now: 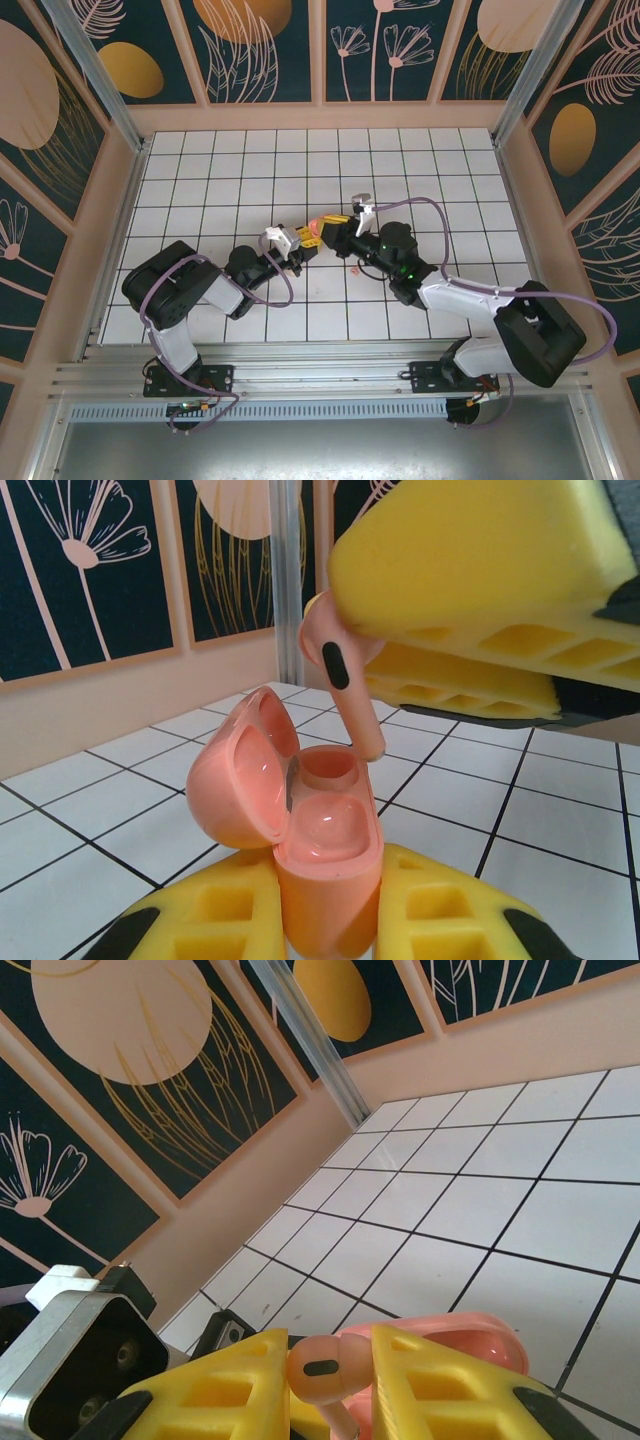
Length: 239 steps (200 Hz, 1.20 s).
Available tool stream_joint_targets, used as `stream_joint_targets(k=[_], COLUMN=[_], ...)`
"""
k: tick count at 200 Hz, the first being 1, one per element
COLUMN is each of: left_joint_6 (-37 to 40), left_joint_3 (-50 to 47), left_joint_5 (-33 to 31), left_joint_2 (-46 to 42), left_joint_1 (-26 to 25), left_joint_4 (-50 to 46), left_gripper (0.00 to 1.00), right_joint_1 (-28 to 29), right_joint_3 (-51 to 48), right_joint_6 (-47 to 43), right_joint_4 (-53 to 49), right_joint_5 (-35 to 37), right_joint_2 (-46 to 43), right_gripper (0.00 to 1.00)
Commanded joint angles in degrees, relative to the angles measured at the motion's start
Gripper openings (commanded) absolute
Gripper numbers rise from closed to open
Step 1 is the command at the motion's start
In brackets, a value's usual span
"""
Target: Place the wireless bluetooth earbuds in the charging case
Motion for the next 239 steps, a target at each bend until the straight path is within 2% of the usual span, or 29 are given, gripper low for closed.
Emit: stream_joint_targets(k=[1,239], left_joint_6=[-1.12,-1.03], left_joint_3=[0.9,1.36], left_joint_5=[-0.66,-0.3], left_joint_2=[-0.25,-2.92], left_joint_1=[-0.19,-0.24], left_joint_4=[12.89,13.43], left_gripper=[0.06,0.06], right_joint_1=[0.72,1.76], right_joint_3=[0.49,-1.63], right_joint_6=[0.5,2.86], right_joint_4=[3.88,5.47], right_joint_5=[0.17,2.5], right_joint_2=[0.71,3.75], right_gripper=[0.24,0.23])
